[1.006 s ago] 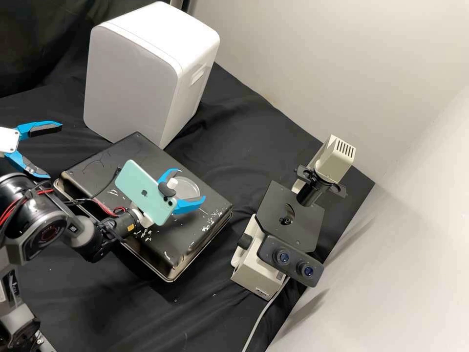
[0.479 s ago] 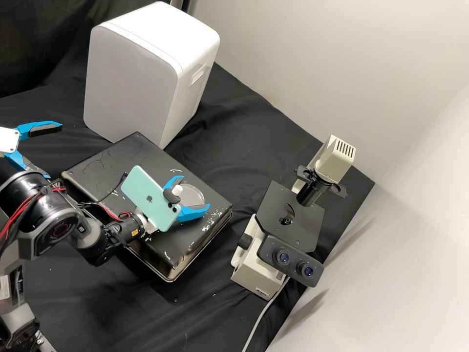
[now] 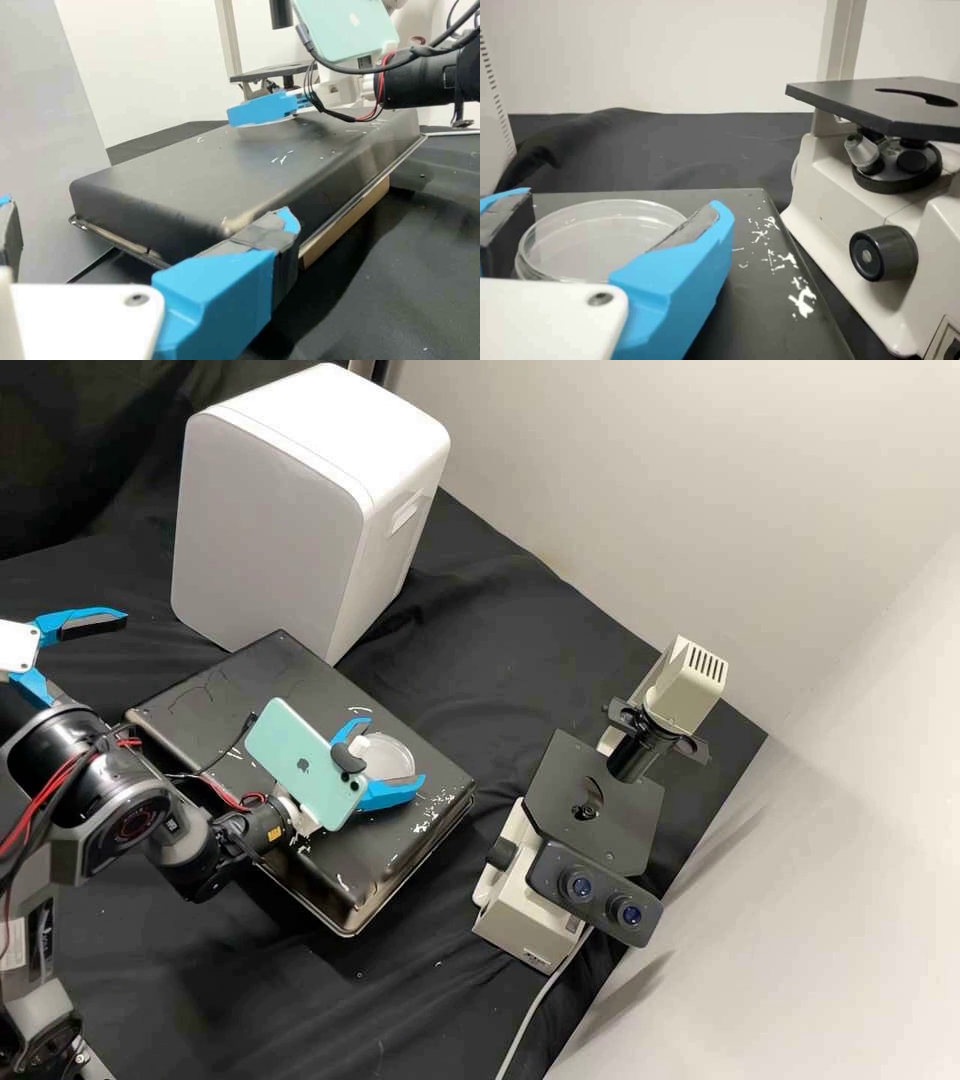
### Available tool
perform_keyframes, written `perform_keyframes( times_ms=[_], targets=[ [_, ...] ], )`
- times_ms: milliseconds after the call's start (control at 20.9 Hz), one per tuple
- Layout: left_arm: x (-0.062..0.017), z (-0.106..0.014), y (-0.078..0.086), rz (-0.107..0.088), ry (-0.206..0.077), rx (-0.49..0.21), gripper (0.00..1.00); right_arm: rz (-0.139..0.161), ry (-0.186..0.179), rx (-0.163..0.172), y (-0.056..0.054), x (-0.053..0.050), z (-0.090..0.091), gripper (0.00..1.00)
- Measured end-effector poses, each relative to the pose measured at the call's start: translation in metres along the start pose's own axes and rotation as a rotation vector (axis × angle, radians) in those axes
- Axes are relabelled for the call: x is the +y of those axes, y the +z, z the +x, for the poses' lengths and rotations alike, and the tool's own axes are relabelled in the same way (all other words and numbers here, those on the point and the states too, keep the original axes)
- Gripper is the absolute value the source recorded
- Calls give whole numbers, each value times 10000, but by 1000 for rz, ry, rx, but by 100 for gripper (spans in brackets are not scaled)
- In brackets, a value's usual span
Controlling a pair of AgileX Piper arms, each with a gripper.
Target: Place the petri dish on the bench
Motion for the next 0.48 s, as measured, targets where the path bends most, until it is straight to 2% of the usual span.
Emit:
perform_keyframes(
  times_ms=[144, 239, 383, 479],
  targets=[
    [0, 0, 0, 0, 0, 0, 100, -16, -1, 0, -22, -24, -1, 100],
    [0, 0, 0, 0, 0, 0, 100, -31, 12, -13, -37, -42, -4, 100],
    [0, 0, 0, 0, 0, 0, 100, -15, 58, -23, -52, -50, -34, 100],
    [0, 0, 0, 0, 0, 0, 100, -12, 64, -22, -47, -47, -54, 100]
  ],
)
